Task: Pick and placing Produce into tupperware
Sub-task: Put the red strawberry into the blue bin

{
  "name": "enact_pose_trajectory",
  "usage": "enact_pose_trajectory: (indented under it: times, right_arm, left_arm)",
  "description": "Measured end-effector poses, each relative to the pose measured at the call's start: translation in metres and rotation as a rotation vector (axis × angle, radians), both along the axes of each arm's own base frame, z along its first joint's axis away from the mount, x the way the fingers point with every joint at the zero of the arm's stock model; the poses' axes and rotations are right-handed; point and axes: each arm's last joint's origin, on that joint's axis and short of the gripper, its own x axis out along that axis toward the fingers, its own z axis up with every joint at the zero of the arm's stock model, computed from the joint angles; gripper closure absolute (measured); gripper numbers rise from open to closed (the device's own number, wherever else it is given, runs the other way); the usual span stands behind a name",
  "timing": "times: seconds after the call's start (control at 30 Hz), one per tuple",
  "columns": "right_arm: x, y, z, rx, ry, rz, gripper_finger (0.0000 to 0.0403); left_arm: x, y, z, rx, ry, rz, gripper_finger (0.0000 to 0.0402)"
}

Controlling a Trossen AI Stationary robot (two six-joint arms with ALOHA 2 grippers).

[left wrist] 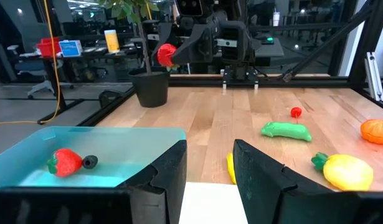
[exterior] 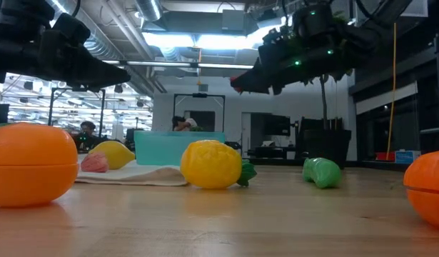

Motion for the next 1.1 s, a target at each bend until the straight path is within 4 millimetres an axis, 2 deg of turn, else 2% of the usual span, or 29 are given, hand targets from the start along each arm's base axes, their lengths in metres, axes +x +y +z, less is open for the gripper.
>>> enact_pose_trajectory:
  times: [0.43,0.6,0.73,0.9,1.1]
  right_arm:
    - [0.029,-0.023,0.025,0.058,0.185,0.063,0.0264]
    - [0.048,-0.035,0.018,0.06,0.206,0.097,0.0264]
    - [0.062,-0.047,0.004,0.069,0.242,0.083,0.0264]
    - [0.07,-0.059,-0.015,0.092,0.28,0.061,0.0264]
    - [0.078,-0.063,-0.03,0.105,0.31,0.061,0.0264]
  left_arm:
    - [0.0,0.0,-0.004,-0.005,0.044,0.0,0.0278]
    - [0.0,0.0,-0.004,-0.006,0.044,0.0,0.0278]
    - [0.0,0.0,-0.004,-0.006,0.044,0.0,0.0278]
    - [0.0,0.0,-0.004,-0.005,0.044,0.0,0.0278]
    - [0.0,0.0,-0.004,-0.005,0.044,0.0,0.0278]
